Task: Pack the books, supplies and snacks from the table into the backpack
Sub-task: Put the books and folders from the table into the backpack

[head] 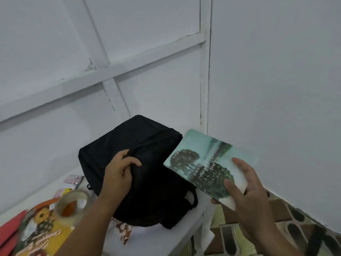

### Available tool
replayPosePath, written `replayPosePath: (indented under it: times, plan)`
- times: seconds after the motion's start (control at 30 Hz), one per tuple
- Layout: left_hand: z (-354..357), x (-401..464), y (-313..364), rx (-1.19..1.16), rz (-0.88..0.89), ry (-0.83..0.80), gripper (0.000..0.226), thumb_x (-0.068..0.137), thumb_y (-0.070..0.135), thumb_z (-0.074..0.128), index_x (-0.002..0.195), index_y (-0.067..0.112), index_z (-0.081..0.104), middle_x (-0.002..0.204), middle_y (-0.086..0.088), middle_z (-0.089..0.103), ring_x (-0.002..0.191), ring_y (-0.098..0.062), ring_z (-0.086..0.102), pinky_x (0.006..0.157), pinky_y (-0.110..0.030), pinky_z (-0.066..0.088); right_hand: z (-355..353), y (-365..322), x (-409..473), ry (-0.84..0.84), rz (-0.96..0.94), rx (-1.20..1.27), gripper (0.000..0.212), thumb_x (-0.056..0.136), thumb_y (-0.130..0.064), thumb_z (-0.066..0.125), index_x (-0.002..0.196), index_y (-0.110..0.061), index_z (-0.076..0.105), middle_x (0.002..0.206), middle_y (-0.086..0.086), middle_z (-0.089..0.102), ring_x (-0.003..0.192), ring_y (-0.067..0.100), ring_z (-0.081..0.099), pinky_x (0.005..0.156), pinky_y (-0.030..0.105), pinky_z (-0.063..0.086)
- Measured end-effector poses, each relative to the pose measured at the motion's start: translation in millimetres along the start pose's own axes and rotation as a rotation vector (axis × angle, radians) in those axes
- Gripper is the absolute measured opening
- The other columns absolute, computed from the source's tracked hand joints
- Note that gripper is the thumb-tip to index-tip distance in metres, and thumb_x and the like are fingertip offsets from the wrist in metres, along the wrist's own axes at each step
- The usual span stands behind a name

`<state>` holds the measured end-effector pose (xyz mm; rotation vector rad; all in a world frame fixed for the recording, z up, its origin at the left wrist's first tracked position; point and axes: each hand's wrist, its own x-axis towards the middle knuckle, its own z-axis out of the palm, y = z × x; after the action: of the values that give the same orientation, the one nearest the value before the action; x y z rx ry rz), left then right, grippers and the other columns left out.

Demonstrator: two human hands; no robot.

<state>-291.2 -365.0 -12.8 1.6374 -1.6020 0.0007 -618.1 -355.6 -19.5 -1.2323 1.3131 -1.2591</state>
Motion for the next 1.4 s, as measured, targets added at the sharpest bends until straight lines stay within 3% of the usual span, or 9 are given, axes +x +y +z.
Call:
replayPosePath:
  times: [0.1,0.27,0.37,0.53,0.73,0.97,1.13,1.27,1.4]
  plan:
    - [-13,7,-4,0.032,-0.092,-0.149,0.023,0.094,0.010,0.061,0.112,0.019,0.071,0.126,0.003,0.053,0.119,-0.009,0.051,0.103,-0.019,0.040,19,4,-1,-0.120,-0.024,-0.014,0.053,0.094,-0.017,0.065,0.130,-0.054,0.051,0.135,-0.024,0.052,0.126,0.003,0.051,0.104,0.044,0.047]
    - [-20,11,-11,0.325,-0.280,-0.504,0.117,0.054,0.070,0.083,0.149,0.019,0.038,0.152,-0.001,0.012,0.139,-0.028,0.024,0.116,-0.042,0.032,47,7,-8,-0.209,-0.026,-0.085,0.052,0.093,-0.012,0.066,0.126,-0.050,0.053,0.133,-0.027,0.051,0.127,0.006,0.049,0.109,0.041,0.043]
    - [-26,27,-14,0.502,-0.260,-0.491,0.082,0.063,0.059,0.081,0.135,0.030,0.056,0.144,-0.003,0.030,0.126,-0.033,0.036,0.104,-0.051,0.044,55,11,-7,-0.225,0.020,-0.088,0.052,0.093,-0.013,0.066,0.125,-0.052,0.054,0.132,-0.025,0.053,0.127,0.012,0.052,0.108,0.049,0.044]
    - [-53,67,-10,0.267,-0.260,-0.267,0.014,0.083,0.026,0.073,0.097,0.028,0.070,0.086,0.006,0.069,0.088,-0.021,0.065,0.077,-0.032,0.049,77,5,1,-0.247,0.078,-0.008,0.050,0.093,-0.017,0.066,0.123,-0.055,0.055,0.133,-0.021,0.051,0.127,0.020,0.052,0.101,0.053,0.049]
    - [-75,89,1,0.144,-0.172,-0.196,0.020,0.087,0.018,0.071,0.105,0.029,0.072,0.090,0.008,0.071,0.089,-0.017,0.064,0.083,-0.032,0.048,147,-16,10,-0.231,0.257,0.383,0.043,0.095,0.001,0.059,0.119,-0.035,0.062,0.118,0.001,0.059,0.093,0.027,0.073,0.069,0.053,0.062]
    - [-78,88,-4,0.066,-0.192,-0.229,0.020,0.089,0.020,0.071,0.105,0.032,0.072,0.091,0.011,0.071,0.091,-0.013,0.065,0.085,-0.030,0.049,224,-10,51,-0.384,0.431,0.358,0.064,0.090,0.000,0.057,0.133,-0.038,0.030,0.123,0.008,0.052,0.105,0.029,0.062,0.089,0.046,0.059]
    - [-82,94,-10,0.065,-0.193,-0.234,0.020,0.087,0.017,0.073,0.100,0.031,0.073,0.087,0.012,0.071,0.087,-0.008,0.065,0.081,-0.025,0.048,233,10,87,-0.626,0.084,-0.289,0.078,0.088,-0.014,0.070,0.136,-0.024,0.009,0.132,0.009,0.049,0.111,0.023,0.058,0.088,0.033,0.055]
    - [-82,99,-11,0.046,-0.223,-0.231,0.026,0.086,0.016,0.073,0.094,0.041,0.070,0.083,0.019,0.070,0.085,0.004,0.063,0.074,-0.012,0.041,228,15,119,-0.607,-0.161,-0.710,0.086,0.081,-0.055,0.072,0.145,-0.023,0.024,0.120,0.007,0.064,0.107,0.028,0.063,0.076,0.029,0.044]
    - [-80,103,-10,0.041,-0.282,-0.196,0.028,0.085,0.015,0.074,0.094,0.042,0.070,0.087,0.019,0.071,0.086,0.006,0.063,0.073,-0.006,0.040,214,29,124,-0.497,-0.792,-1.027,0.057,0.085,-0.062,0.056,0.128,-0.024,0.056,0.111,0.009,0.064,0.103,0.034,0.062,0.078,0.039,0.049]
